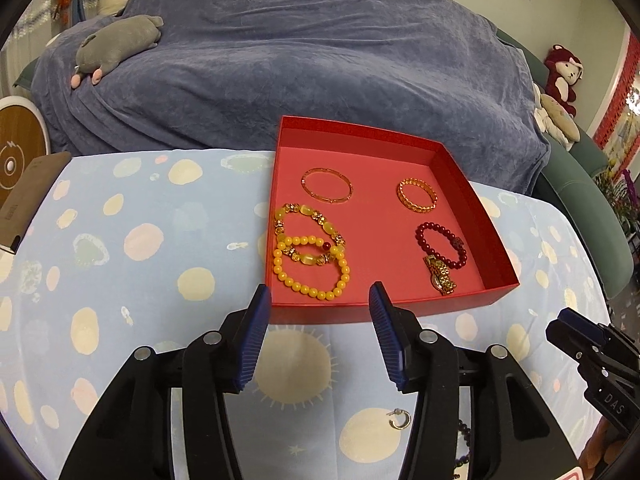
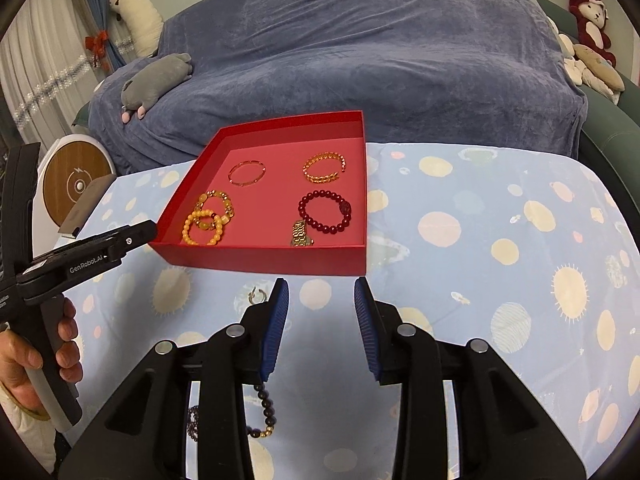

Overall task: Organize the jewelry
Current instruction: 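Lower the amber bracelet and gold watch into the red box and open both tools, then grasp the dark bead strand with gold spacers with the right tool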

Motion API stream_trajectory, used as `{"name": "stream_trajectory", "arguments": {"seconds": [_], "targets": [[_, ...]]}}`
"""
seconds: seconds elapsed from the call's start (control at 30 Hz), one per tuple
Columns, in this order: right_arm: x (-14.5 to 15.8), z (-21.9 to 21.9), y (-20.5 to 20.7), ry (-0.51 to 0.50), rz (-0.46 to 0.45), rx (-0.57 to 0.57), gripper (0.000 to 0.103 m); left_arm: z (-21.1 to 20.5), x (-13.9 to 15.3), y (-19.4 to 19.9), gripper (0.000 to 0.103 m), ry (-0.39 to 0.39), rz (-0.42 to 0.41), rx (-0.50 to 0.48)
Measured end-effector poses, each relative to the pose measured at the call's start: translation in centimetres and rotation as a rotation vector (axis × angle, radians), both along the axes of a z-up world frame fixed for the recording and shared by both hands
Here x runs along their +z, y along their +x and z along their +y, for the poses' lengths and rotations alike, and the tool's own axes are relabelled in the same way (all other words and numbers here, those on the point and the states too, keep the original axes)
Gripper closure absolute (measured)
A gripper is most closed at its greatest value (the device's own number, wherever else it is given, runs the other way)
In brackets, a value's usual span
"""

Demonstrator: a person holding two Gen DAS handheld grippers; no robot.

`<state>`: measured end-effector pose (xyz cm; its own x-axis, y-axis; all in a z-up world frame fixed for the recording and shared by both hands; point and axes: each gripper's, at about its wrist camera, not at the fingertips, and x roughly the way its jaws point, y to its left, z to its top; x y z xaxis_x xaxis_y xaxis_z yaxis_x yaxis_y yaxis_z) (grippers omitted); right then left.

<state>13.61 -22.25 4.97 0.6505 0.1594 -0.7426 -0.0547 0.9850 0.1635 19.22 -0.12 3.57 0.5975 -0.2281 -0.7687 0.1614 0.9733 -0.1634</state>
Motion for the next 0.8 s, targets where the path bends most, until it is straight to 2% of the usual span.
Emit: {"name": "stream_trajectory", "arguments": {"seconds": [0.33,0.57,0.8], "targets": [[-3.1,3.5,-3.0,-0.020,0.095,0.144,0.070,-0.3,0.5,-2.5,0.053,0.027,-0.009,-0.033],[-5.8,5.0,-3.8,-0.045,0.143,0.171,0.070,0.2,0.0,-3.2,0.052,0.045,0.003,-0.045],[-6.6,5.4,-3.7,-0.056,0.159,0.179,0.071,0.7,-0.6,-3.6,0.052,0.069,0.017,-0.054]]}}
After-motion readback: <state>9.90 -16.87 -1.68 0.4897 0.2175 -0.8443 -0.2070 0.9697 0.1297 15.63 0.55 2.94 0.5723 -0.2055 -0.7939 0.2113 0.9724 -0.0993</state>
